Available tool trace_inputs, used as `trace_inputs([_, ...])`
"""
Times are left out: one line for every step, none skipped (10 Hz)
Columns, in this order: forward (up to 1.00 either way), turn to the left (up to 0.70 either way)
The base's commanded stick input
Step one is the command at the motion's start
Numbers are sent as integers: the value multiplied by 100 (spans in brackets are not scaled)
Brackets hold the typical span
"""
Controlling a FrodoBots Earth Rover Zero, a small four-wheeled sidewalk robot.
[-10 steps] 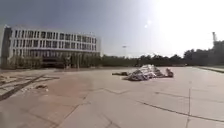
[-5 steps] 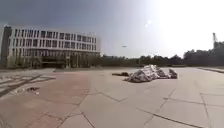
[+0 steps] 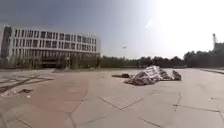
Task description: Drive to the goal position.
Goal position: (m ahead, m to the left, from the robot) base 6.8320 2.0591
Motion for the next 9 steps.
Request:
trace_inputs([70, 0])
trace_inputs([70, 0])
trace_inputs([70, 0])
trace_inputs([70, 0])
trace_inputs([70, 0])
trace_inputs([70, 0])
trace_inputs([70, 0])
trace_inputs([70, 0])
trace_inputs([70, 0])
